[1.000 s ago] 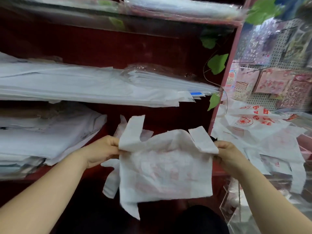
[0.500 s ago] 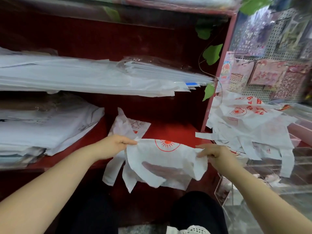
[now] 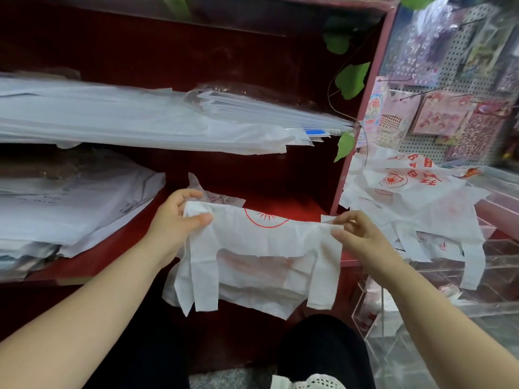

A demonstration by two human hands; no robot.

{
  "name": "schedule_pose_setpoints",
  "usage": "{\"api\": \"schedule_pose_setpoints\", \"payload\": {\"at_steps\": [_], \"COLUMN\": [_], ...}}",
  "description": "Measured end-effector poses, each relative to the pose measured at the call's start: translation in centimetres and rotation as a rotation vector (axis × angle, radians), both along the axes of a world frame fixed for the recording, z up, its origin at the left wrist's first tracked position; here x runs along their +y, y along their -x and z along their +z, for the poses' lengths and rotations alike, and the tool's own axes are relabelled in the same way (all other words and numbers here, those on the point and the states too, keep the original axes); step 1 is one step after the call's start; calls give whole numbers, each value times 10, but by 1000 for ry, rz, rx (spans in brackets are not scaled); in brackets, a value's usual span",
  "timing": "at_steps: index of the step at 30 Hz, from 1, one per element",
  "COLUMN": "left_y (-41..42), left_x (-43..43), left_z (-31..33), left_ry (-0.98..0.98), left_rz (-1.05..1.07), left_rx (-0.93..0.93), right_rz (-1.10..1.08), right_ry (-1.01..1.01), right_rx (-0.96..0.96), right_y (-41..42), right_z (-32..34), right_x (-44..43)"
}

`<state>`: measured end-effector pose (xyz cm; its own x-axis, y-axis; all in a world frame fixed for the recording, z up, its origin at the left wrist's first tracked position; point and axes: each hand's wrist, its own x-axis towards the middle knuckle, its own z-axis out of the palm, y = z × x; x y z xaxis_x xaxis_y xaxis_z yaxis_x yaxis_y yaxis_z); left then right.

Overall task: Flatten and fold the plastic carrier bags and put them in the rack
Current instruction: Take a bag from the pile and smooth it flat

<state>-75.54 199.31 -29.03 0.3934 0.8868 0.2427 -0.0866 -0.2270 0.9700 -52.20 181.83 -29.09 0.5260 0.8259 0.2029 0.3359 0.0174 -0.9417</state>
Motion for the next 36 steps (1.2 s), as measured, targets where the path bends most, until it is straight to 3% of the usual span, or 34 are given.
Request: {"api": "schedule_pose_setpoints", "payload": {"at_steps": [4,9,13,20,23,26,30,33,36], "left_y": [2,-1,-18,-72,-94,-101,-98,-99,-100], "left_x": [1,6,24,75,105,106,75,60,52], "left_z": [7,8,-3,-26,-41,-53,-61,-73,-81], "left_ry": [66,165,239,187,107,-152,-618,-656,-644], "left_rz": [-103,-179,-150,-34,68,92,-267,-403,-369], "left_rx": [-102,-142,-113,9,190,452,854,1112,1146], "right_rz": [121,220,5,-282,-342,-410,-377,-321,-303], "right_ry": [103,258,133,70,108,158,276,315,343], "right_rx": [260,205,248,105,29,-65,-169,-256,-389], "right_y": [-11,-12,-15,-50,-64,-79,-89,-86,-82], "right_z": [-10,-25,-31,-38,-46,-54,-63,-65,-62], "right_x": [6,11,33,92,118,139,161,171,164]}}
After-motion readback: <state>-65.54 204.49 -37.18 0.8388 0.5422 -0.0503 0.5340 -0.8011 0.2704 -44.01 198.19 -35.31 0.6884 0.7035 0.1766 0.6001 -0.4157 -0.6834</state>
